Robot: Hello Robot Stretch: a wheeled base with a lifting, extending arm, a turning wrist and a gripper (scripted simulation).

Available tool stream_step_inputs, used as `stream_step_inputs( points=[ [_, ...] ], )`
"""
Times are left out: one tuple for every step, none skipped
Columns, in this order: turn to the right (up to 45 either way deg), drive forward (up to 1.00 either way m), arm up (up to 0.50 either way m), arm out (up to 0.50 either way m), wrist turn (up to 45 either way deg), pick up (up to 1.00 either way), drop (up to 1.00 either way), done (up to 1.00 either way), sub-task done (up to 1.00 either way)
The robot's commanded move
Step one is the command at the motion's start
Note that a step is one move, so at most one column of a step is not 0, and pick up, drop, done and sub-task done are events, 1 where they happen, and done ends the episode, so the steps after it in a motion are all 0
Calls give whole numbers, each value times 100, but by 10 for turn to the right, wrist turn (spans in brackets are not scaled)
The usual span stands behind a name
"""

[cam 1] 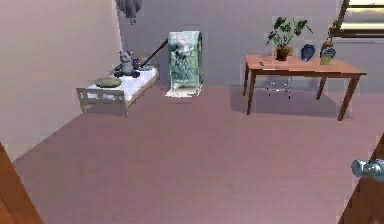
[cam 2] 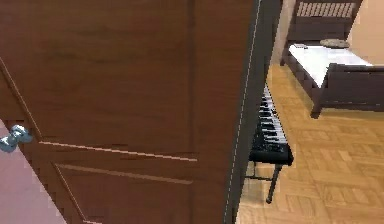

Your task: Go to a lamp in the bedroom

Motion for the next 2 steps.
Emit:
stream_step_inputs(
  points=[
    [0, 45, 0, 0, 0, 0, 0, 0, 0],
    [90, 0, 0, 0, 0, 0, 0, 0, 0]
  ],
)
